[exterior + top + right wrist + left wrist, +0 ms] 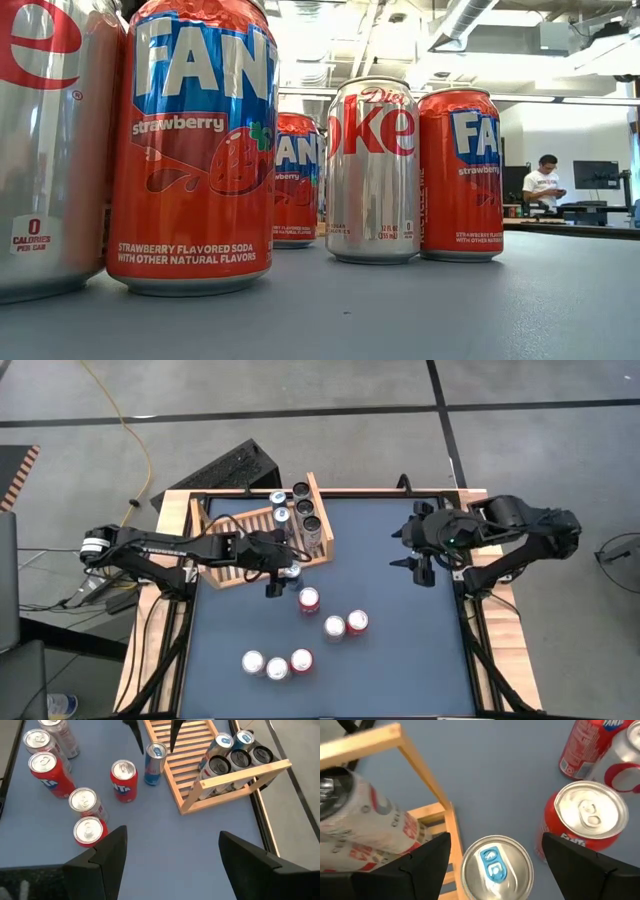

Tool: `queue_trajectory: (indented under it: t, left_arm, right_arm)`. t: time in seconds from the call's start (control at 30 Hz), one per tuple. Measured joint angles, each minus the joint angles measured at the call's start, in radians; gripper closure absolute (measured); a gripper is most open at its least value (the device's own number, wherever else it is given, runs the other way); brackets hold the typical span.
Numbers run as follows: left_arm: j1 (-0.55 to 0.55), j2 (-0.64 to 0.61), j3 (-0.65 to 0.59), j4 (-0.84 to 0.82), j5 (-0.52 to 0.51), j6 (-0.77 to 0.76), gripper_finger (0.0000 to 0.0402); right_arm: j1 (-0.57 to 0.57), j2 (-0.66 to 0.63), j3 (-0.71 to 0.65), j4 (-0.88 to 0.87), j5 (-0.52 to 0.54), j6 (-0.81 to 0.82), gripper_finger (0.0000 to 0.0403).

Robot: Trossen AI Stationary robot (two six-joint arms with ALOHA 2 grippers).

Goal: Place canned beverage on shelf
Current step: Put the blue soda can on the shelf aligned with the other blue soda cans

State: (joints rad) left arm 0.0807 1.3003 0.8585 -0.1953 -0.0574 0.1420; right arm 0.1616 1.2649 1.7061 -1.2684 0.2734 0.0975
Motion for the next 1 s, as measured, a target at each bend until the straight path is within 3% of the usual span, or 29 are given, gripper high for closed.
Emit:
queue_trajectory:
  t: [0.27, 0.77, 1.0]
  left_arm:
    - [0.0, 0.061, -0.002, -0.009, -0.001, -0.011, 0.01]
    - [0.024, 0.062, -0.002, -0.028, 0.001, -0.036, 0.0102]
    - [0.034, 0.074, -0.001, -0.028, 0.052, -0.045, 0.0163]
  right_arm:
    - [0.0, 0.0, -0.011, 0.023, 0.0, 0.0, 0.0117]
    - [0.0, 0.0, -0.011, 0.022, -0.001, 0.001, 0.0117]
    - [0.0, 0.0, -0.011, 0.024, -0.001, 0.011, 0.0117]
